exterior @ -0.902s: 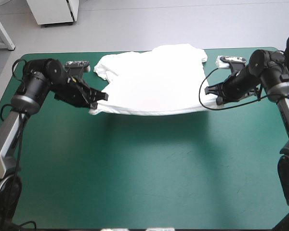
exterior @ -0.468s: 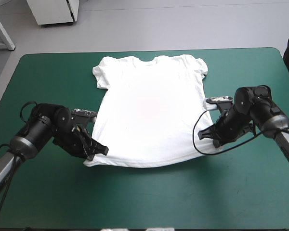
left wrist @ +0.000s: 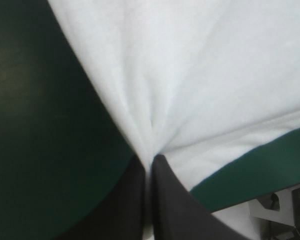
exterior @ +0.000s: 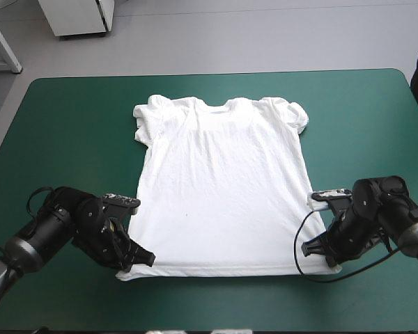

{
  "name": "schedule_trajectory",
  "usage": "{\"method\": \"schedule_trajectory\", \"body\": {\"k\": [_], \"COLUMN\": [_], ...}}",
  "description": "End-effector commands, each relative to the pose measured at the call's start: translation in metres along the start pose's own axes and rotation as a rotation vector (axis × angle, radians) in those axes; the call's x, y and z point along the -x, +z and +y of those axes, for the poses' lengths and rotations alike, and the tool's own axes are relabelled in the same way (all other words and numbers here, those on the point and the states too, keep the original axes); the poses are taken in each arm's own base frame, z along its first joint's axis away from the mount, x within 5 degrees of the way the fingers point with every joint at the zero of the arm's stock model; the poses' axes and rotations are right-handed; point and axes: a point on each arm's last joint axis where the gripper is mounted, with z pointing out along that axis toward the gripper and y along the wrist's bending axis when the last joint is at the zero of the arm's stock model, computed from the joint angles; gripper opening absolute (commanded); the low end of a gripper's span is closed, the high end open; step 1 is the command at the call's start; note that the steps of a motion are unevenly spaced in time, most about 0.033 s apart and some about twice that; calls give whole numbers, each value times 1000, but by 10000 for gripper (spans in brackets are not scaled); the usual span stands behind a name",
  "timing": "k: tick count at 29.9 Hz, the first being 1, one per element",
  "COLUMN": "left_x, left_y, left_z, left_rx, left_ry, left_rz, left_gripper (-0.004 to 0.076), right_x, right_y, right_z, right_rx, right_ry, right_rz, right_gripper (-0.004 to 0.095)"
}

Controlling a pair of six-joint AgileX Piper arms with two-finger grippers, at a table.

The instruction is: Fold the cloth

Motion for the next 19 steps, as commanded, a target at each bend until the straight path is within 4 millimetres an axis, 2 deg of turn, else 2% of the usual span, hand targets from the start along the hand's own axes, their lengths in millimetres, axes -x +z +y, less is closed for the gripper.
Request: {"method": "schedule_trajectory", "body": {"k": [1, 8, 11, 14, 16, 17, 19], "left_x": [-12, -17, -16, -16, -19, -21, -22], "left_y": [-2, 6, 6, 6, 6, 6, 5], "left_z": [-5, -7, -7, -7, -7, -6, -6], "left_rx": [-19, -37, -41, -41, -37, -34, -32], "left_ry": [-5, -3, 7, 23, 24, 23, 25], "left_rz": [19, 41, 39, 43, 69, 95, 96], "left_gripper": [-10, -8, 45, 174, 289, 347, 456], "right_x": [-10, -9, -9, -9, -11, -11, -10], "right_y": [-7, -6, -6, -6, -6, -6, -11], "right_z": [1, 1, 2, 3, 3, 3, 4], "right_rx": [0, 1, 8, 19, 19, 20, 20], "right_ry": [-9, -8, -6, -6, -2, -3, -5], "right_rz": [-6, -15, -18, -16, -1, 1, -18], "right_gripper": [-7, 12, 148, 393, 544, 596, 636]}}
